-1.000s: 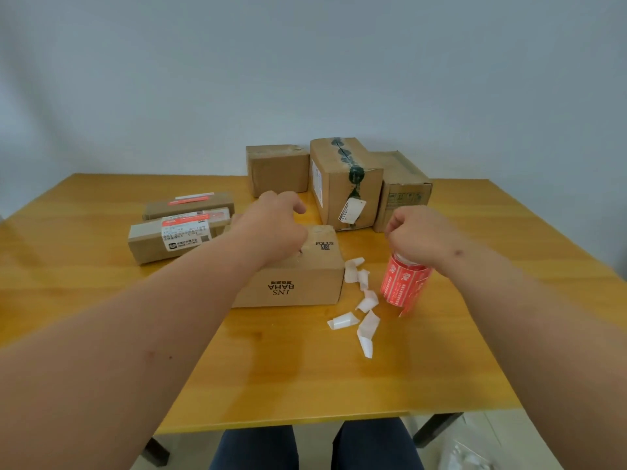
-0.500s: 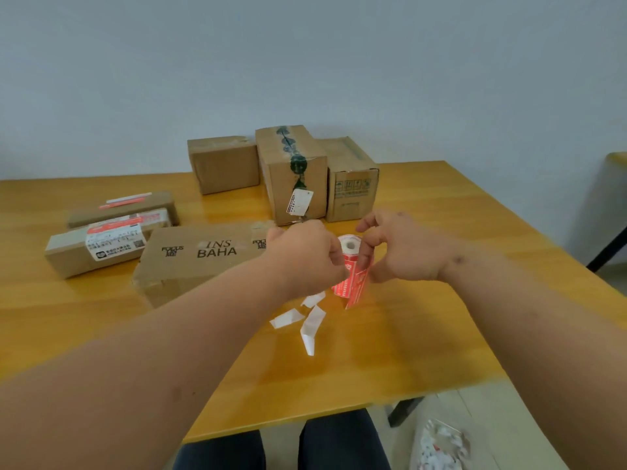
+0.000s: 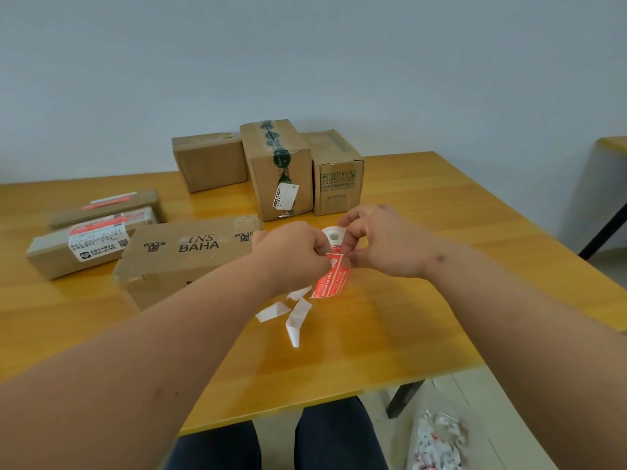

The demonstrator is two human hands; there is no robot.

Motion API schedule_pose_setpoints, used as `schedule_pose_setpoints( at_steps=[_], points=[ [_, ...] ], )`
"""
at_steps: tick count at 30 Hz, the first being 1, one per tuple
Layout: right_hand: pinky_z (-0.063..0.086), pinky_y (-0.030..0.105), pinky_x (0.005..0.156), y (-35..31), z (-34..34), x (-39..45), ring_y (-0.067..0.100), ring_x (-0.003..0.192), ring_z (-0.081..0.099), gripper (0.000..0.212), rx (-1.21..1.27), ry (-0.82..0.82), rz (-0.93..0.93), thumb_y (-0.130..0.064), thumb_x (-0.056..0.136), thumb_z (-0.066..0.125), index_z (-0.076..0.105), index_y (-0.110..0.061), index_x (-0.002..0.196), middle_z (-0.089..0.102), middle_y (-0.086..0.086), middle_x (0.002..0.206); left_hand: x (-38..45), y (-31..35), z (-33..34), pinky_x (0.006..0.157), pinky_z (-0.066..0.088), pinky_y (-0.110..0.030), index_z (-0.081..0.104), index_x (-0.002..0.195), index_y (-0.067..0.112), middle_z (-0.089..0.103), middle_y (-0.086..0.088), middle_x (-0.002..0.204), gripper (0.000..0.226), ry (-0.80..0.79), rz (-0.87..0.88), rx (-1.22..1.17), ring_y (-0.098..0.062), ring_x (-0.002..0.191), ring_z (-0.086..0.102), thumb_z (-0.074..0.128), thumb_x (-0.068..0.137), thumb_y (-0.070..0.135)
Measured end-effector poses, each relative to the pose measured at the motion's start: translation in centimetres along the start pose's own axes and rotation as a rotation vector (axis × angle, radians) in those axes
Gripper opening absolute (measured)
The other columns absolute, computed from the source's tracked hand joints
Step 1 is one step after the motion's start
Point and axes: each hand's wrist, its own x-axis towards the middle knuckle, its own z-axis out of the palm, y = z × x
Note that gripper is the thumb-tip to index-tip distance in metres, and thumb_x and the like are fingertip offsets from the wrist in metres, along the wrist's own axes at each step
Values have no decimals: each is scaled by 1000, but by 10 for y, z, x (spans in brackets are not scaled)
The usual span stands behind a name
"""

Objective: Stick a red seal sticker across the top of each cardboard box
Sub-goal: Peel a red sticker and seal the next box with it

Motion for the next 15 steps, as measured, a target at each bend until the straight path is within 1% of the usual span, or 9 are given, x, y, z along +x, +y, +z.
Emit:
schedule_pose_setpoints(
  at_steps=[3, 6, 8, 12, 13, 15],
  points=[
    [32, 45, 105, -4, 1, 4, 18, 125, 32, 14, -22, 15, -25, -30, 80, 75, 63, -33, 74, 49, -12, 127, 1, 1, -3, 88, 32, -39, 73, 93, 21, 71, -1, 91, 27, -18, 19, 5, -18, 92, 60, 57, 87, 41],
    [33, 48, 105, -5, 1, 5, 19, 125, 32, 15, -46, 3, -22, -33, 80, 75, 62, -34, 72, 50, -12, 125, 1, -3, -5, 93, 39, -44, 74, 90, 25, 71, 2, 85, 23, -52, 40, 19, -15, 88, 60, 54, 90, 36],
    [33, 49, 104, -6, 2, 6, 19, 124, 32, 18, -64, -12, -22, -34, 80, 74, 61, -34, 69, 49, -13, 124, 1, -4, -6, 94, 42, -46, 74, 90, 26, 71, 3, 86, 23, -87, 48, -1, -15, 88, 60, 53, 91, 34],
    [34, 49, 102, -8, 4, 9, 20, 121, 34, 20, -84, -6, -28, -36, 80, 73, 58, -34, 67, 50, -14, 120, 0, -5, -11, 95, 41, -46, 72, 90, 27, 68, 4, 88, 25, -88, 45, 18, -15, 89, 58, 49, 94, 35],
    [35, 49, 102, -8, 4, 10, 19, 121, 34, 20, -81, -1, -32, -36, 80, 73, 59, -34, 67, 50, -14, 119, 1, -5, -12, 95, 41, -45, 72, 89, 28, 68, 4, 84, 25, -83, 45, 29, -14, 86, 58, 49, 94, 34],
    [35, 49, 102, -9, 3, 11, 19, 121, 34, 19, -55, 10, -38, -34, 79, 74, 60, -33, 66, 50, -14, 117, 1, -5, -14, 92, 44, -43, 69, 82, 27, 63, 6, 71, 25, -70, 47, 27, -12, 75, 55, 49, 95, 32]
  ],
)
